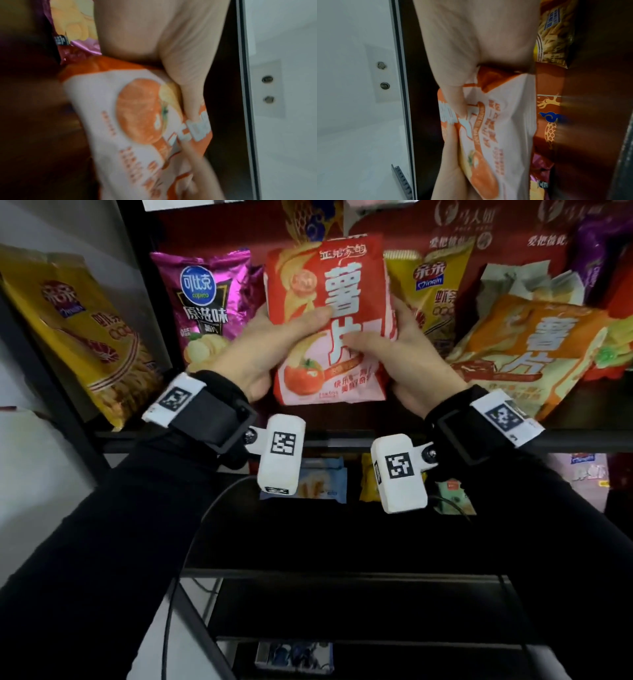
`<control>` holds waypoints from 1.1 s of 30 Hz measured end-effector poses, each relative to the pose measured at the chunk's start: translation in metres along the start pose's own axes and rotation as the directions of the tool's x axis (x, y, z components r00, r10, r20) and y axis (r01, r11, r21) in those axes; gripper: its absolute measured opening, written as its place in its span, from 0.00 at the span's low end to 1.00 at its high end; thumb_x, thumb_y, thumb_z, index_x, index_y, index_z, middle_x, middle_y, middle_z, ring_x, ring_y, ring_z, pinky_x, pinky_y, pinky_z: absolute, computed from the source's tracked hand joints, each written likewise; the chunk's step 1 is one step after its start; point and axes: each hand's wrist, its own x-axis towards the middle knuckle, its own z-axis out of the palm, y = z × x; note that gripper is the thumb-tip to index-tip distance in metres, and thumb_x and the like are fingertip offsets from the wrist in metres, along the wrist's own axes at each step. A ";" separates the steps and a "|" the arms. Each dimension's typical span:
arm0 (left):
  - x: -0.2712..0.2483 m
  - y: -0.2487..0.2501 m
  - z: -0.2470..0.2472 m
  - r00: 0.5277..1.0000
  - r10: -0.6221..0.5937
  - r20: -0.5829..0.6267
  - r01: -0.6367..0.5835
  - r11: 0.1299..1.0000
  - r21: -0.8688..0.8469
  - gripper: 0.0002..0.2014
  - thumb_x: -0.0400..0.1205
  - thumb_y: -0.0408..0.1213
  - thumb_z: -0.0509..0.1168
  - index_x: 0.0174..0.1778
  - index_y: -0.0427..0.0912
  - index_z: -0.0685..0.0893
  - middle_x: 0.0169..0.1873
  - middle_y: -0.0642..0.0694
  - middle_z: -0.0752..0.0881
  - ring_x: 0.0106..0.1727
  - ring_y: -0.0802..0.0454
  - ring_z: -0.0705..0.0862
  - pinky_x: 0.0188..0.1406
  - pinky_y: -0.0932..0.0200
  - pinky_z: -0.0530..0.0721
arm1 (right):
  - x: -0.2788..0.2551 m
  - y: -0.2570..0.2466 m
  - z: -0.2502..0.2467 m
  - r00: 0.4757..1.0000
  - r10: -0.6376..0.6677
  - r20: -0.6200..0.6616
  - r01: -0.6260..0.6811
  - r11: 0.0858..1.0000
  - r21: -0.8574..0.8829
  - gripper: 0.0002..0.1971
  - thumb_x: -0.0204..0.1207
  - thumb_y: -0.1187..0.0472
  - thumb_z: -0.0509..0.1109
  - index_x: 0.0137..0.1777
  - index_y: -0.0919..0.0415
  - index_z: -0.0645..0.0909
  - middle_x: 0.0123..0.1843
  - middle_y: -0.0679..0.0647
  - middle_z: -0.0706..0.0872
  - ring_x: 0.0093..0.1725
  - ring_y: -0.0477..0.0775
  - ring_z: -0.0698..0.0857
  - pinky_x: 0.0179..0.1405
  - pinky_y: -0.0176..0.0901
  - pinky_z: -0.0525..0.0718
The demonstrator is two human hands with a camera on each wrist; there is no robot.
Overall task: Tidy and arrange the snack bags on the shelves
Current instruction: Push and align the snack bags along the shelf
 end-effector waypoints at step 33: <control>0.131 -0.023 0.016 0.958 0.030 -0.286 0.120 0.862 0.492 0.13 0.72 0.41 0.79 0.43 0.39 0.84 0.41 0.47 0.89 0.41 0.53 0.87 0.46 0.55 0.87 | -0.033 0.028 -0.070 0.997 -0.080 0.024 0.062 0.523 -0.850 0.13 0.80 0.59 0.69 0.63 0.60 0.83 0.58 0.50 0.86 0.56 0.42 0.80 0.48 0.22 0.68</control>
